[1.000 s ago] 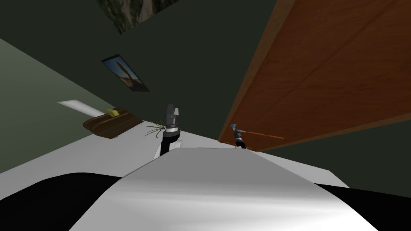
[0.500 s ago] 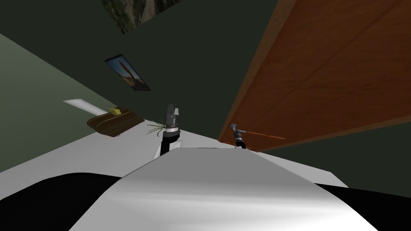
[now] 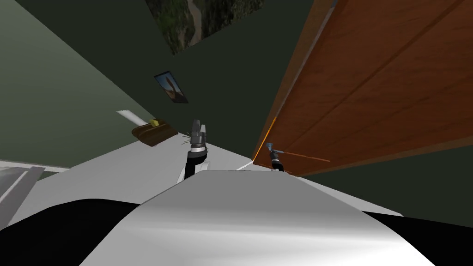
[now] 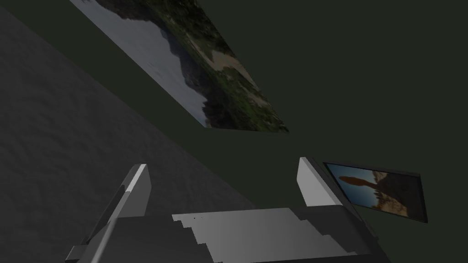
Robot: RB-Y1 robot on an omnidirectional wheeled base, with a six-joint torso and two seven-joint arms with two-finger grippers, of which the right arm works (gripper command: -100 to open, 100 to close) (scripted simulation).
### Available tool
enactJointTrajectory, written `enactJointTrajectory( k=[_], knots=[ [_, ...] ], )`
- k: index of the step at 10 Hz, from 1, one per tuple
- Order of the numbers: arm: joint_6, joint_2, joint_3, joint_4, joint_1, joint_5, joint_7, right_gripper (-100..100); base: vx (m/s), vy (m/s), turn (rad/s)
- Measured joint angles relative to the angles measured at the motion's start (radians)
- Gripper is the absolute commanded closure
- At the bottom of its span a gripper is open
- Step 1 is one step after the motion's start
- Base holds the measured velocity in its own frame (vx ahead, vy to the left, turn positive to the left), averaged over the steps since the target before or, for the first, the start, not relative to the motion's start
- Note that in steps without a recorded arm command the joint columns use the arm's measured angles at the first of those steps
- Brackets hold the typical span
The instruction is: Pull the door open
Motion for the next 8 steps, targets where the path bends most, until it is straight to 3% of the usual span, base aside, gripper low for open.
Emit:
enactJointTrajectory(
  k=[5,8],
  knots=[
    [-0.023,-0.016,0.015,0.031,-0.013,-0.003,-0.021,100,-0.231,-0.067,0.199],
    [-0.020,-0.020,0.025,0.024,-0.002,0.000,-0.028,100,-0.147,-0.031,0.075]
  ],
)
